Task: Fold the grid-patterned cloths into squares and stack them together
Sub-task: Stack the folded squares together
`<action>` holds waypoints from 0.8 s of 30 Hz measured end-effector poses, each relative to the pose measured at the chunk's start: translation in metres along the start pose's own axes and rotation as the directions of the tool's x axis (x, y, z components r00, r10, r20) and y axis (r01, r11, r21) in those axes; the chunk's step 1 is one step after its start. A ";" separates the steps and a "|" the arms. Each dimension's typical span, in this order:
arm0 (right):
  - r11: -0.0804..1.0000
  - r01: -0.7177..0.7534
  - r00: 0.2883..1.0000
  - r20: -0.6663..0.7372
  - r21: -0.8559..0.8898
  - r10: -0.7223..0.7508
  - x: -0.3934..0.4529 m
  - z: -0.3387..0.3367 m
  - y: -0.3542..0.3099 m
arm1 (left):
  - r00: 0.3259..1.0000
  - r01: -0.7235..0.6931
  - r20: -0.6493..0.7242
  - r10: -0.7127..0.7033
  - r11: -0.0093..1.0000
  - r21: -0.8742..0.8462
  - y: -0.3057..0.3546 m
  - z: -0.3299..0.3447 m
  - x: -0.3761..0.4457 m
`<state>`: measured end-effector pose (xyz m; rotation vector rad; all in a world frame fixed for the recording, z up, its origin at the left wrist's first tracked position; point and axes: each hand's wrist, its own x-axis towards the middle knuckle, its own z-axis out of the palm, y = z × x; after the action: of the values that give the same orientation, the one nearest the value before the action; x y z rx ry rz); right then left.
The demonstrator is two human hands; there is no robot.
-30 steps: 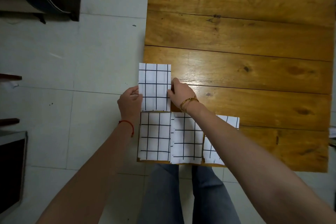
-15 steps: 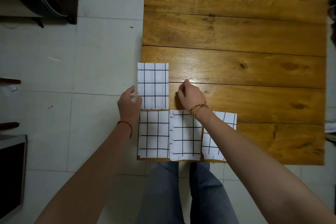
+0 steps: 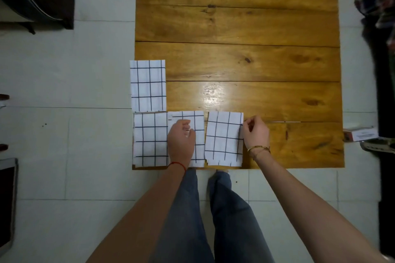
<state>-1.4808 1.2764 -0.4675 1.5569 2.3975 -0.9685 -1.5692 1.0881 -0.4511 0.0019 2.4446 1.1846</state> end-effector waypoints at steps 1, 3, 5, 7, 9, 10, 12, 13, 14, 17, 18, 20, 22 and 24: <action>1.000 -0.006 1.000 0.018 0.000 0.006 -0.001 -0.002 0.009 | 1.000 0.025 0.017 -0.025 1.000 0.011 0.001 0.009 -0.010; 1.000 -0.027 0.998 0.062 -0.010 0.027 -0.005 -0.004 0.022 | 0.995 0.090 0.043 -0.091 0.995 0.030 0.000 0.025 -0.025; 0.999 -0.046 0.994 0.099 -0.010 0.047 -0.011 -0.003 0.031 | 0.986 0.151 0.058 -0.154 0.987 0.051 0.000 0.037 -0.036; 0.999 -0.052 0.992 0.116 0.008 0.050 -0.015 -0.001 0.035 | 0.984 0.170 0.038 -0.173 0.983 0.074 0.002 0.045 -0.041; 0.998 -0.055 0.990 0.134 0.029 0.051 -0.019 0.002 0.035 | 0.985 0.168 0.025 -0.172 0.981 0.101 0.004 0.048 -0.042; 0.998 -0.054 0.988 0.144 0.039 0.047 -0.020 0.004 0.034 | 0.984 0.170 0.026 -0.174 0.978 0.117 0.005 0.049 -0.042; 0.997 -0.050 0.986 0.161 0.057 0.040 -0.022 0.008 0.032 | 0.984 0.171 0.033 -0.177 0.974 0.148 0.008 0.051 -0.041; 0.997 -0.055 0.985 0.167 0.061 0.044 -0.022 0.010 0.030 | 0.984 0.168 0.033 -0.175 0.972 0.163 0.008 0.051 -0.039; 0.996 -0.066 0.984 0.170 0.063 0.055 -0.023 0.011 0.029 | 0.984 0.164 0.033 -0.173 0.970 0.177 0.007 0.052 -0.038; 0.990 -0.112 0.981 0.170 0.088 0.096 -0.023 0.014 0.026 | 0.985 0.156 0.035 -0.166 0.966 0.207 0.006 0.052 -0.034; 0.986 -0.128 0.979 0.171 0.106 0.109 -0.022 0.014 0.024 | 0.986 0.152 0.037 -0.163 0.966 0.210 0.005 0.052 -0.033; 0.975 -0.144 0.979 0.169 0.168 0.116 -0.022 0.013 0.021 | 0.987 0.144 0.038 -0.154 0.969 0.199 0.006 0.051 -0.031; 0.960 -0.132 0.984 0.149 0.245 0.098 -0.021 0.010 0.014 | 0.991 0.124 0.032 -0.130 0.979 0.164 0.009 0.048 -0.028; 0.945 -0.101 0.991 0.115 0.311 0.068 -0.017 0.006 0.004 | 0.996 0.085 0.007 -0.087 0.989 0.120 0.016 0.042 -0.020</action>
<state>-1.4710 1.2604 -0.4665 1.6448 2.1673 -1.4344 -1.5379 1.1256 -0.4546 -0.0603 2.4745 0.9977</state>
